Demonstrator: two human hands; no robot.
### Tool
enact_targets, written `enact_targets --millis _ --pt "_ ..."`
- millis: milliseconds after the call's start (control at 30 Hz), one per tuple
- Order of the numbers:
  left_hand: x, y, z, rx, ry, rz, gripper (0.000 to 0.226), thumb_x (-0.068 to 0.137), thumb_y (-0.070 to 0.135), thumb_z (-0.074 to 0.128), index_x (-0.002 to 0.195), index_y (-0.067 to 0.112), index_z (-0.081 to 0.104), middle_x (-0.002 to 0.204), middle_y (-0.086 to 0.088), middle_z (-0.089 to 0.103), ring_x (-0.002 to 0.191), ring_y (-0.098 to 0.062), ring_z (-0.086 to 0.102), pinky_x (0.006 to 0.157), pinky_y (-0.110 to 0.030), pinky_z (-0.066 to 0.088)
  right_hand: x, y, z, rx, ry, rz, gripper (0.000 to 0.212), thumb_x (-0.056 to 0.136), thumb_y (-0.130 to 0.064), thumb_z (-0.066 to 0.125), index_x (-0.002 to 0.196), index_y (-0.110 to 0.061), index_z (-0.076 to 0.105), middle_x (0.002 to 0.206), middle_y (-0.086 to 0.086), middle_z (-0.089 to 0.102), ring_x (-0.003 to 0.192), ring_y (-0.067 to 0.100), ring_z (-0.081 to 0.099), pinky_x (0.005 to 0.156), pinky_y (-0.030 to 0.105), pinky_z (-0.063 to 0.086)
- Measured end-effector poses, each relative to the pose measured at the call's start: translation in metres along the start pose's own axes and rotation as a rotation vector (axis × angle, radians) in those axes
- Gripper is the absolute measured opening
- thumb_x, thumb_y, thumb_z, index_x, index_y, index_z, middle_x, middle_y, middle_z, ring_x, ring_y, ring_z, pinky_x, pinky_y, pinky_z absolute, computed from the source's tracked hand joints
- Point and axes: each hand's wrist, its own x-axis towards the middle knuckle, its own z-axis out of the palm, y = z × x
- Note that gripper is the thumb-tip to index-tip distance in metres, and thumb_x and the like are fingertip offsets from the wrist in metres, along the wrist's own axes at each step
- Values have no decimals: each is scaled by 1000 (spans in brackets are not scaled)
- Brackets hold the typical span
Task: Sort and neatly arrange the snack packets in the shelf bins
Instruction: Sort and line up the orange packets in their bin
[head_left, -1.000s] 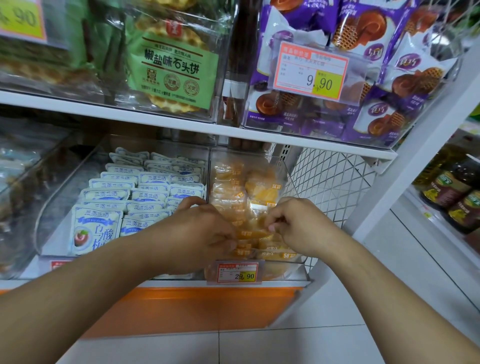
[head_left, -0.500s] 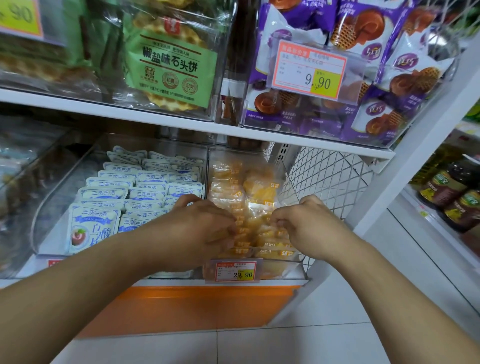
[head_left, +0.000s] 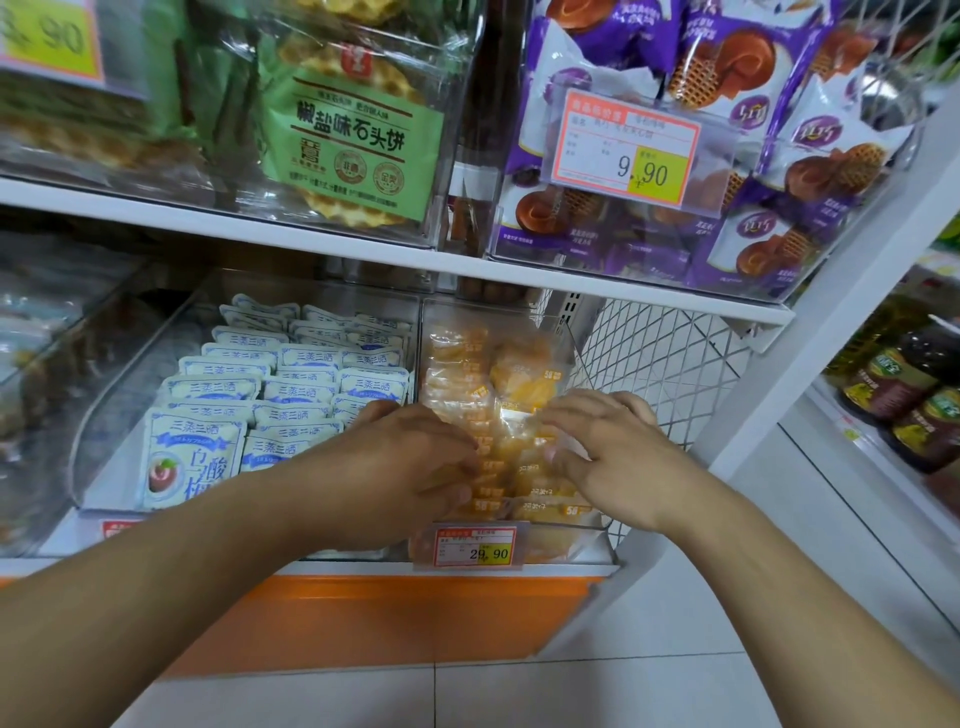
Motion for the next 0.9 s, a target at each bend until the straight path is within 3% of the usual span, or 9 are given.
enact_targets --millis 100,167,233,333,400,567,733,900 --pt "1 0 2 -4 5 11 30 101 50 50 127 39 60 135 23 55 131 4 32 107 -21 11 8 -4 3 6 -76 18 49 108 -49 38 156 -37 37 158 -11 44 153 7 22 127 38 -5" --pt "1 -1 2 -13 9 10 30 101 51 50 127 39 60 136 23 54 130 6 30 104 -16 8 12 -5 5 15 -92 22 48 107 -55 35 151 -37 42 138 -7 59 146 11 37 127 40 -4" --pt "1 -2 2 -9 15 6 31 101 52 50 127 40 60 135 24 54 130 7 30 108 -18 10 12 -3 5 32 -103 26 54 103 -66 34 147 -38 49 125 -9 62 138 10 43 127 42 -1" --pt "2 -4 0 -7 11 -3 31 99 54 50 126 41 59 131 23 58 127 6 37 114 -31 16 7 6 1 76 -127 -17 61 84 -85 35 111 -41 66 104 -16 63 116 2 50 125 44 8" --pt "3 -4 0 -6 22 -1 38 94 59 46 125 41 59 127 24 59 125 7 40 115 -32 17 2 11 -1 84 -141 -30 59 73 -90 41 94 -39 62 97 -15 60 109 0 50 125 41 8" --pt "2 -3 0 -15 38 13 29 99 52 54 125 41 61 123 24 59 106 25 33 111 -26 17 -7 14 -3 -43 -194 -51 47 75 -76 69 108 -46 54 111 -16 62 122 5 49 127 32 -1" --pt "0 -2 0 -8 23 7 30 97 55 50 122 42 60 127 22 60 116 11 40 115 -35 19 -3 11 6 -126 -115 -42 62 73 -76 57 129 -51 57 120 -18 65 135 15 40 124 35 16" --pt "1 2 -1 -9 29 -1 27 100 51 51 122 40 61 127 21 60 120 7 40 115 -34 18 -3 -2 0 -187 -41 -68 65 88 -57 60 147 -33 49 153 -13 43 149 11 18 125 37 -2"
